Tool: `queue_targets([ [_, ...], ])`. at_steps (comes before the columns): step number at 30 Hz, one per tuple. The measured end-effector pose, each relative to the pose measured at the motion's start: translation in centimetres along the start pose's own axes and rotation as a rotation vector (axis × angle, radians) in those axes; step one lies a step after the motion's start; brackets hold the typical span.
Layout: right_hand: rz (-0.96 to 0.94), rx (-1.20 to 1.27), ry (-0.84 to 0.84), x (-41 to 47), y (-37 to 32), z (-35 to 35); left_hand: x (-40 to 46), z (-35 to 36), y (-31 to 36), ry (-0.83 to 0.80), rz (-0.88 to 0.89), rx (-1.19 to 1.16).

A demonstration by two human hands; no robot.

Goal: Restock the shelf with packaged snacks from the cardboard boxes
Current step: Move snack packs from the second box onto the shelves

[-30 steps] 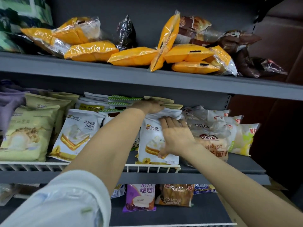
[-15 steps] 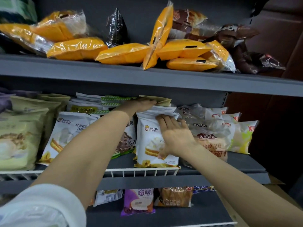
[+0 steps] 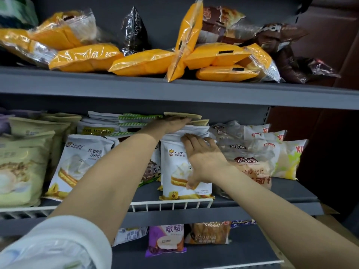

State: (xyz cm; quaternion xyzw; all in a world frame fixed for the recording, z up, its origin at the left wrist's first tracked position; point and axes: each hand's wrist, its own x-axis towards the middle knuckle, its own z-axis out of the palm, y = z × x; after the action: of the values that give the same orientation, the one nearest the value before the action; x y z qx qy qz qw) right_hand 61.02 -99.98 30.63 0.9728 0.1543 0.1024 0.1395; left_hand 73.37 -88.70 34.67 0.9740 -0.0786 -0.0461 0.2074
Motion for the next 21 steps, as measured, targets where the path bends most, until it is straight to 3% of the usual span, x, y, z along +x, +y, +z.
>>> queue_targets([
  [5, 0.010, 0.030, 0.006, -0.2, 0.2, 0.2, -1.0, 0.3, 1.1, 0.097, 0.075, 0.091],
  [12, 0.040, 0.033, -0.015, -0.5, -0.4, -0.2, -2.4, 0.6, 1.3, 0.050, 0.230, 0.064],
  [21, 0.029, 0.134, 0.002, -1.8, -0.6, -0.9, -8.7, 0.5, -1.5, 0.512, 0.201, 0.011],
])
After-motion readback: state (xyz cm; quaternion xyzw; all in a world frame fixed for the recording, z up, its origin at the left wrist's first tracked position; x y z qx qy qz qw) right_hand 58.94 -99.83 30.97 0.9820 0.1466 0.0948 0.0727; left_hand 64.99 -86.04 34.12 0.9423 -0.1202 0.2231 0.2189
